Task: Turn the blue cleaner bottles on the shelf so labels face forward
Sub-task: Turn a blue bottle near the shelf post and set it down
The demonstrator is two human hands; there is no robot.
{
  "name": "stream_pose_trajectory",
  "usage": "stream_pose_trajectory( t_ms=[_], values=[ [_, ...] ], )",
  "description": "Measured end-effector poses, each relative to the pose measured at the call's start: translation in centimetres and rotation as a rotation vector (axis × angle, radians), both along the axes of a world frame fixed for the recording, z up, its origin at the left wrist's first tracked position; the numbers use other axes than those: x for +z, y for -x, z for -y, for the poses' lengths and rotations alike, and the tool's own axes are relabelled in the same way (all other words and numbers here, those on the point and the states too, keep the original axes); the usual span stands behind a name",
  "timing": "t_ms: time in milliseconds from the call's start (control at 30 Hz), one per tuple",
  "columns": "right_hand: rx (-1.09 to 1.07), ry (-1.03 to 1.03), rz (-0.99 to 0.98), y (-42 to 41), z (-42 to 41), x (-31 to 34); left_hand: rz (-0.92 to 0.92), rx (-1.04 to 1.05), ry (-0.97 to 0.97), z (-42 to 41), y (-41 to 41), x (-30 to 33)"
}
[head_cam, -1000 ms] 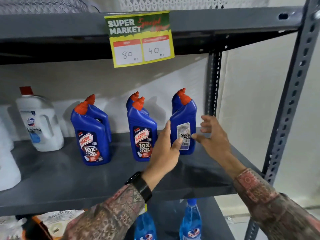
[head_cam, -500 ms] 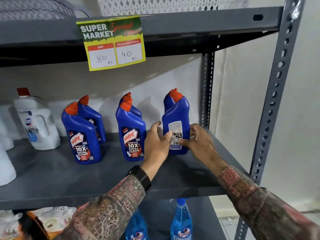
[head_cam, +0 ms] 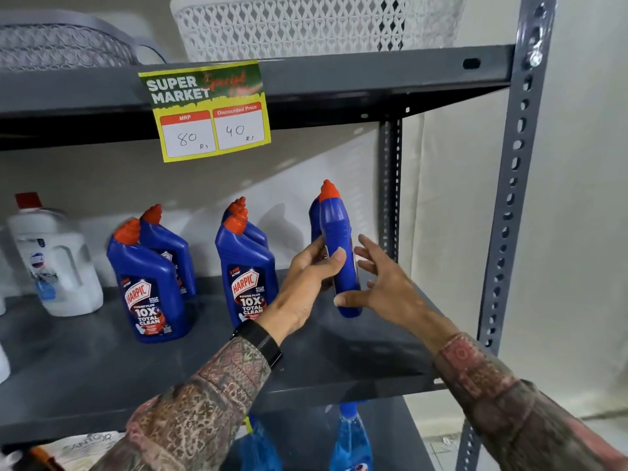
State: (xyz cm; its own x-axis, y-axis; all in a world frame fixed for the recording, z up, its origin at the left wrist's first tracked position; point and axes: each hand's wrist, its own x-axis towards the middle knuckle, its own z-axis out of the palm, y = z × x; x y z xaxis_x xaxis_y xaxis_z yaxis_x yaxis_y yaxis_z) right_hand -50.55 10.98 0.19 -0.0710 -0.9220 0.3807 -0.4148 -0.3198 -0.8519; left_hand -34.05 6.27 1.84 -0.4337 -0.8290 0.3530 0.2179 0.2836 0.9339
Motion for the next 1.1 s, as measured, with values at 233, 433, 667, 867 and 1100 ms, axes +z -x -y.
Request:
stream_pose_trajectory(
  t_ms=[233, 433, 667, 867, 1100],
  values=[
    [-0.225, 0.075, -0.044, -0.8, 0.5, 0.0, 0.084, 0.100, 0.108, -0.6, 0.2, -0.2],
    [-0.262, 0.113, 0.039, -0.2, 0.6, -0.2, 0.179, 0.258, 0.227, 0.1, 0.1, -0.2],
    [-0.274, 0.012, 0.007, 0.6, 1.6, 0.0, 0.237, 0.224, 0.188, 1.4, 0.1, -0.5],
    [-0.276, -0.061, -0.016, 0.5, 2.5, -1.2, 0.202, 0.184, 0.129, 2.2, -0.2, -2.3],
    [-0.194, -0.156, -0.001, 0.6, 2.7, -2.0, 0.479, 0.181, 0.119, 2.3, -0.1, -4.0]
  ],
)
